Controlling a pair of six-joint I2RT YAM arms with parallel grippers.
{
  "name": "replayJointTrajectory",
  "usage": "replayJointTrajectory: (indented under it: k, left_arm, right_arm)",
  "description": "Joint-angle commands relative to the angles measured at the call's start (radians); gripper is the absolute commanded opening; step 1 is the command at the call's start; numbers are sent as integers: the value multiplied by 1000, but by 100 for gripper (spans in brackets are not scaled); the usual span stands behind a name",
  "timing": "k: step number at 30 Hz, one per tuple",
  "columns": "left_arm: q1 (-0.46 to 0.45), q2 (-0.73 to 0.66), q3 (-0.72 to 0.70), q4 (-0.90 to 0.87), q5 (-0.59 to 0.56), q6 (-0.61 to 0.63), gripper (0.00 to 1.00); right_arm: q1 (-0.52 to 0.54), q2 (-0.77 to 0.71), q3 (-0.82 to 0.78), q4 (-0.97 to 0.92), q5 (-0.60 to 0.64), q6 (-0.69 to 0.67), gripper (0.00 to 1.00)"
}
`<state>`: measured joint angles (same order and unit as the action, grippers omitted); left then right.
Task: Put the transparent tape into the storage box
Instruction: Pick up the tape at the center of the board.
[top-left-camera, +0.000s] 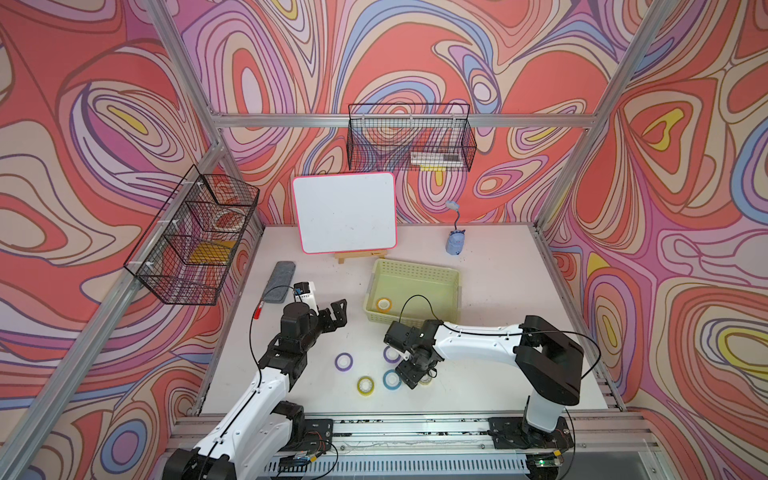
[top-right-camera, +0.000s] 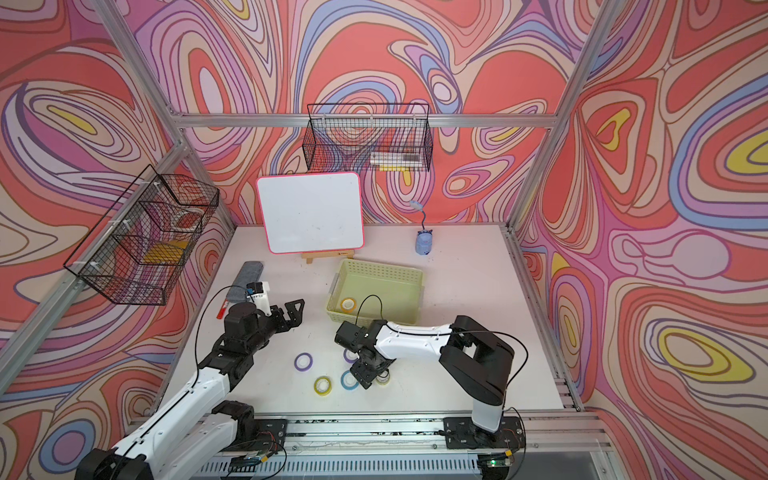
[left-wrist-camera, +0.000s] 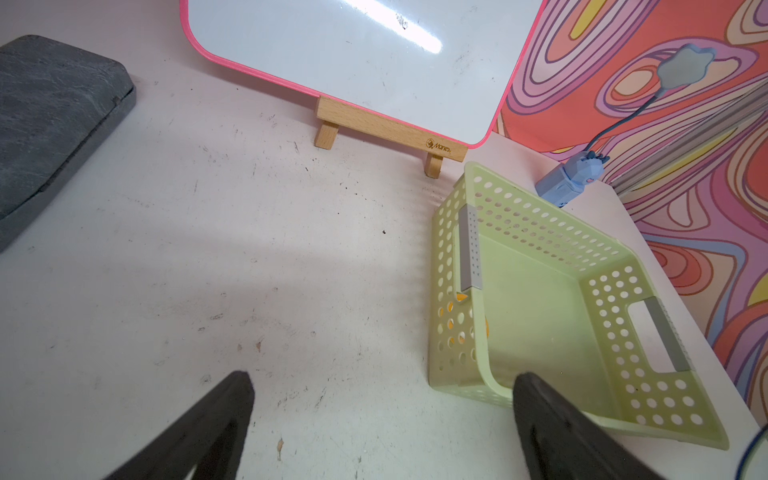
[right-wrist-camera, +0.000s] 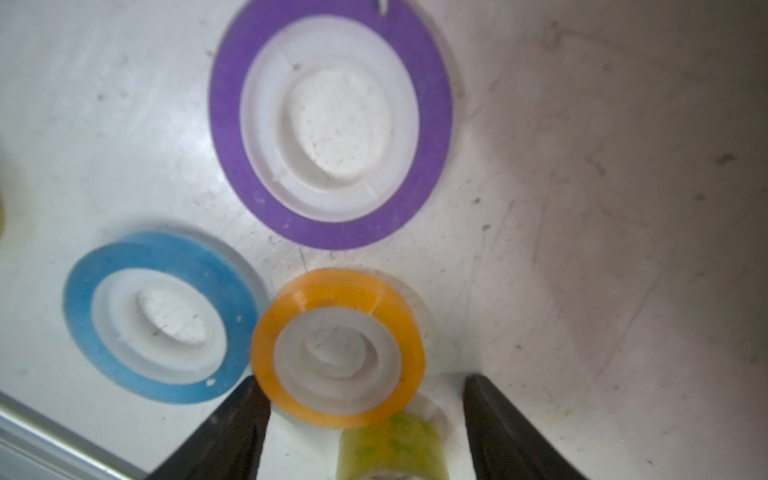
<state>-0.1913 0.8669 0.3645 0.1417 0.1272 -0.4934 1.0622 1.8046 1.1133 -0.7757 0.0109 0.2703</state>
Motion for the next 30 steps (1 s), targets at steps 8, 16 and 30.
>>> replayJointTrajectory:
  k: [8,16,30]
  left_arm:
    - [-4,3,-9,-9,-7,17,99]
    - [-2,3,-9,-8,-7,17,99]
    - [-3,3,-9,-11,-6,18,99]
  right_arm:
    - [5,39,13,25,-11,-11,72]
    - [5,63,44,39,-13,-14,72]
    - [5,73,50,33,-16,-9,60]
